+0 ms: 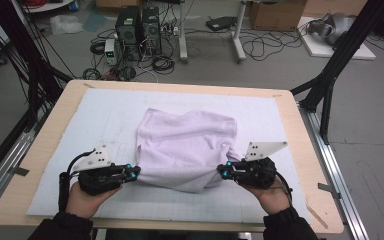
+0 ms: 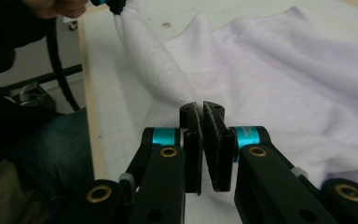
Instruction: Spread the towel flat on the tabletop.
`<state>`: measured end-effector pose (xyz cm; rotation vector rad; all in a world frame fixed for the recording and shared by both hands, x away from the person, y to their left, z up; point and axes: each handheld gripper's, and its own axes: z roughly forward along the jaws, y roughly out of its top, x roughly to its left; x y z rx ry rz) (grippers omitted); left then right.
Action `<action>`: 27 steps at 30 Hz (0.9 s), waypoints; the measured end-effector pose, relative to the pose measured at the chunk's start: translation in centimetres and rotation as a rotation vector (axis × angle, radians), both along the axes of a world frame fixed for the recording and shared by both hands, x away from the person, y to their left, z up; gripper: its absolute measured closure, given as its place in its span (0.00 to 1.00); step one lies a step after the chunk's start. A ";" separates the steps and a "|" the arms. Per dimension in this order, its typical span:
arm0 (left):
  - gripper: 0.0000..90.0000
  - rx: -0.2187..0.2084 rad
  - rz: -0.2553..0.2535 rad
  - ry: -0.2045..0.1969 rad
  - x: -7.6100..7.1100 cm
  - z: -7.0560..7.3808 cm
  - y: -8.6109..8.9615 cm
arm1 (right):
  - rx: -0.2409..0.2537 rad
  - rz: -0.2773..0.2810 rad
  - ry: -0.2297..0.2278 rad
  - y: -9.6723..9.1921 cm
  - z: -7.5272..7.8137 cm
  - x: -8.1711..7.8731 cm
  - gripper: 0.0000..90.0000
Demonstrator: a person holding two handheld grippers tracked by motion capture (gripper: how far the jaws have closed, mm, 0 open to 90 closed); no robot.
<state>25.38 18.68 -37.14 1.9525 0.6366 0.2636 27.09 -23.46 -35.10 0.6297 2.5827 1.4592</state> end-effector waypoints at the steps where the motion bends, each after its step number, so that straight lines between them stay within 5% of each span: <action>1: 0.97 0.007 0.021 0.003 0.7 -0.3 -0.3 | -0.021 -0.009 -0.010 0.1 0.2 0.6 0.96; 7: 0.97 0.064 0.145 0.032 6.3 -2.8 -2.0 | -0.089 -0.123 0.045 0.7 -2.8 6.6 0.96; 9: 0.97 0.060 0.166 0.081 8.3 -4.1 -2.6 | -0.097 -0.157 0.089 1.0 -4.1 8.4 0.95; 12: 0.96 0.075 0.185 0.114 9.6 -5.3 -2.8 | -0.126 -0.175 0.120 1.1 -5.7 10.0 0.90; 14: 0.87 0.076 0.193 0.125 9.7 -5.4 -2.5 | -0.106 -0.182 0.132 0.8 -6.0 10.4 0.81; 18: 0.70 0.072 0.185 0.076 8.3 -4.0 -1.3 | -0.055 -0.201 0.083 -0.2 -4.5 9.0 0.72; 22: 0.67 0.047 0.170 0.032 6.1 -2.7 0.2 | 0.010 -0.173 0.010 -1.0 -3.2 5.9 0.73; 27: 0.68 0.045 0.110 0.046 3.4 -3.6 0.4 | 0.000 -0.105 0.020 -0.6 -5.2 2.9 0.71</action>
